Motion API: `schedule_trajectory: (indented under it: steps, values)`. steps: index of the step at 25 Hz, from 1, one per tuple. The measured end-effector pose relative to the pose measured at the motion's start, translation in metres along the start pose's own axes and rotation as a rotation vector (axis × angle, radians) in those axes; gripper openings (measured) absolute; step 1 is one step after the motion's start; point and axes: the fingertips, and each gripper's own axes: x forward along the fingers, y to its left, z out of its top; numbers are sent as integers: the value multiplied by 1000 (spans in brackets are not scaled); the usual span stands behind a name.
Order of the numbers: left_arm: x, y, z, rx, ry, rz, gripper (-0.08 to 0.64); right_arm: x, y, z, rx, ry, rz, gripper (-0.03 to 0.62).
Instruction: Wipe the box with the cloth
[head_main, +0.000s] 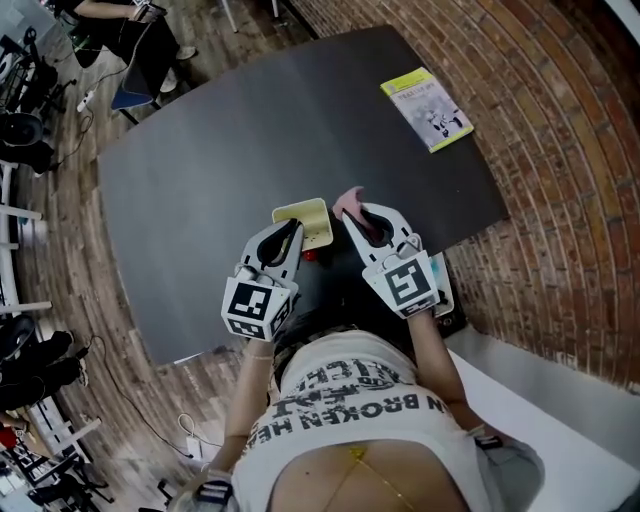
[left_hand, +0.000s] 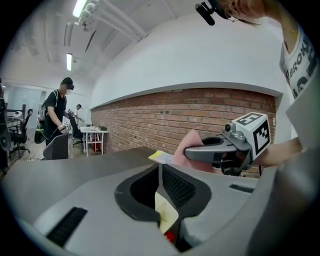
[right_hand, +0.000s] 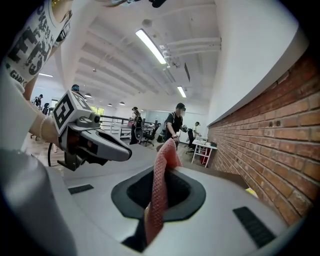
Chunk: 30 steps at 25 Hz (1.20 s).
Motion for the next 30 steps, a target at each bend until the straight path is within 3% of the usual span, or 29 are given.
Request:
schedule_trajectory:
  steps: [8, 10, 16, 22, 24, 30]
  values:
    - [31, 4, -51, 114, 212, -76, 11, 23, -20, -41, 29, 81, 32, 17]
    - [37, 5, -67, 155, 280, -102, 67, 30, -23, -54, 21, 111, 46, 17]
    - [51, 10, -117, 377, 506, -167, 89, 52, -32, -87, 48, 174, 99, 18]
    - [58, 19, -145, 623, 690, -222, 90, 68, -16, -114, -66, 243, 245, 17]
    - [62, 21, -151, 677, 724, -241, 73, 73, -11, -120, -94, 247, 294, 17]
    - [65, 18, -157, 692, 740, -289, 40, 86, 3, -141, -158, 273, 411, 17]
